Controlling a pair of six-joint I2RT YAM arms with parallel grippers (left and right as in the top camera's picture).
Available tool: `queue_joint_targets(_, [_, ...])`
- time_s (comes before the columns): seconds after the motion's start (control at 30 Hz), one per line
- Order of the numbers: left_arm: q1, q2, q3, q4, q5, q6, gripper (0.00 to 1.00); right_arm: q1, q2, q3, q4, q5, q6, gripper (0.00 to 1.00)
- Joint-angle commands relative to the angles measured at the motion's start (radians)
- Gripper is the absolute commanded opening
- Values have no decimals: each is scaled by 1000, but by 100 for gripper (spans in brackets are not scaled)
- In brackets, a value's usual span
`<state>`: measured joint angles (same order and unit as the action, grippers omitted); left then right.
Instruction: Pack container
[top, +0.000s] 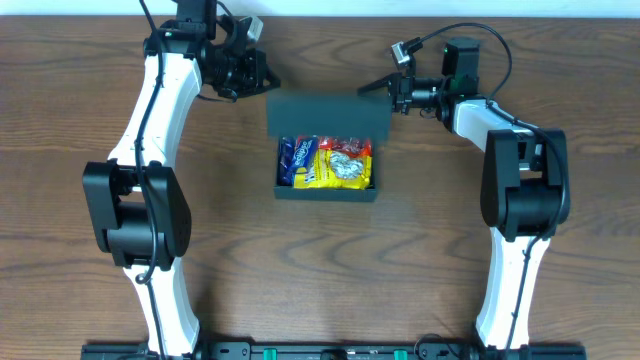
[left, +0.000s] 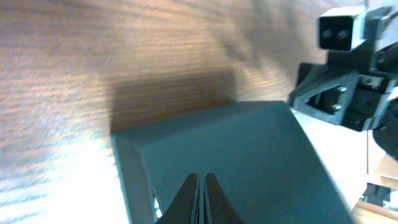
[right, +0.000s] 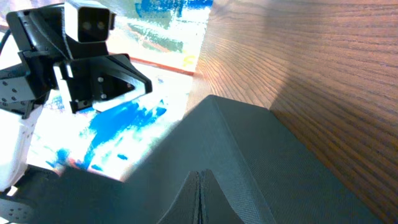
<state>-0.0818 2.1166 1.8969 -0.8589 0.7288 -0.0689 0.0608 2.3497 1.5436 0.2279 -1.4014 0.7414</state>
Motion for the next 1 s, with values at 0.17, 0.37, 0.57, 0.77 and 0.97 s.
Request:
queue_joint_targets(0.17, [31, -72, 19, -49, -69, 43, 6, -13, -1, 13, 1, -28, -6, 2])
queue_joint_targets(0.37, [42, -140, 19, -100, -135, 84, 6, -23, -11, 13, 34, -27, -6, 2])
queue_joint_targets(0.57, [42, -243, 19, -163, -186, 137, 6, -24, -80, 13, 61, 10, -10, 2])
queue_joint_targets(0.77, [42, -355, 19, -230, -183, 159, 6, -24, -198, 13, 60, 43, -24, 2])
queue_joint_targets(0.97, [42, -465, 19, -284, -170, 159, 6, -22, -330, 13, 60, 43, -4, 2])
